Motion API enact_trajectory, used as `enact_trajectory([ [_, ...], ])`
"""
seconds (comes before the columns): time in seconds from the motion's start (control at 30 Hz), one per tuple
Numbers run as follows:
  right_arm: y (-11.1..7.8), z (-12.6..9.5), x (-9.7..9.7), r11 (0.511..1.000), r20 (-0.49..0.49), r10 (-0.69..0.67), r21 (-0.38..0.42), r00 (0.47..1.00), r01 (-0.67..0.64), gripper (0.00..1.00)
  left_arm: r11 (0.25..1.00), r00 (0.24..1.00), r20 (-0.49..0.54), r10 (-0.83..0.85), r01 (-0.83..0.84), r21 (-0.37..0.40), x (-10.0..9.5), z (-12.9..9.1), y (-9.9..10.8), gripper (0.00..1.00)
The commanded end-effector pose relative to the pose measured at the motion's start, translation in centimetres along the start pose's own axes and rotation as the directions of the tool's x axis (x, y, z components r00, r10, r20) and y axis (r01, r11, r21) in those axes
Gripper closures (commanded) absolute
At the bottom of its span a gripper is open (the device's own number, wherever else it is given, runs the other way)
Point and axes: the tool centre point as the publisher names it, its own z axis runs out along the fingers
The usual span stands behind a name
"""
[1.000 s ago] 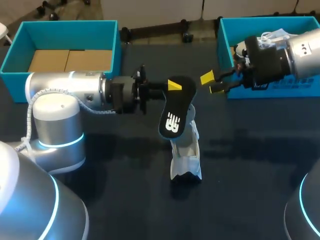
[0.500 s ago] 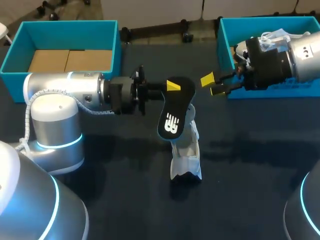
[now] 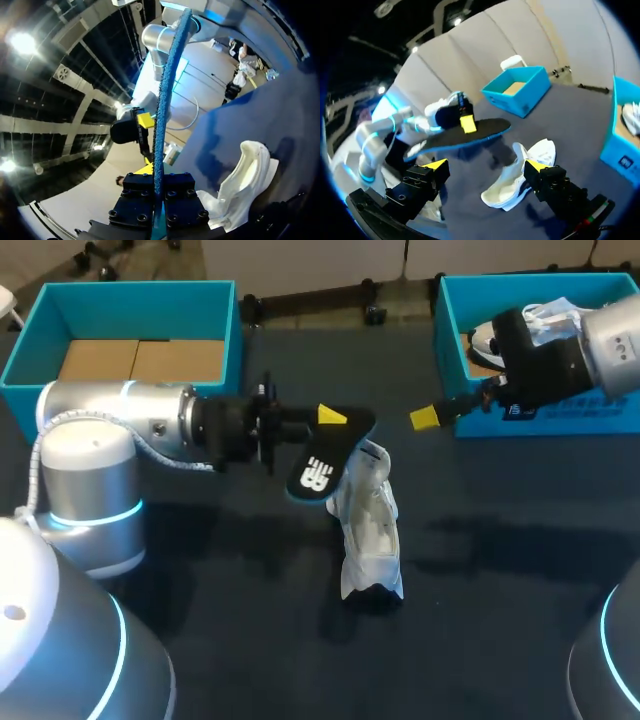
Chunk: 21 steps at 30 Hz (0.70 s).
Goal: Take the shoe out of the shoebox, open the shoe tongue, remove and reinsert the insole, then place the shoe into the shoebox
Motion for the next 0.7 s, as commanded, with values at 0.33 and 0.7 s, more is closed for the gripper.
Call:
enact_trajectory([
  [0.33, 0.2, -0.7, 0.0, 0.993, 0.028, -0.060, 0.100, 0.998, 0.057, 0.00, 0.989, 0.989, -0.013, -0.145, 0.146, 0.016, 1.6, -0.2, -2.3, 1.00],
  [0.7, -1.6, -1.0, -0.9, 0.970, 0.029, -0.221, 0.107, 0.975, 0.217, 0.00, 0.970, 0.969, 0.022, -0.245, 0.244, 0.011, 2.2, -0.4, -4.3, 1.00],
])
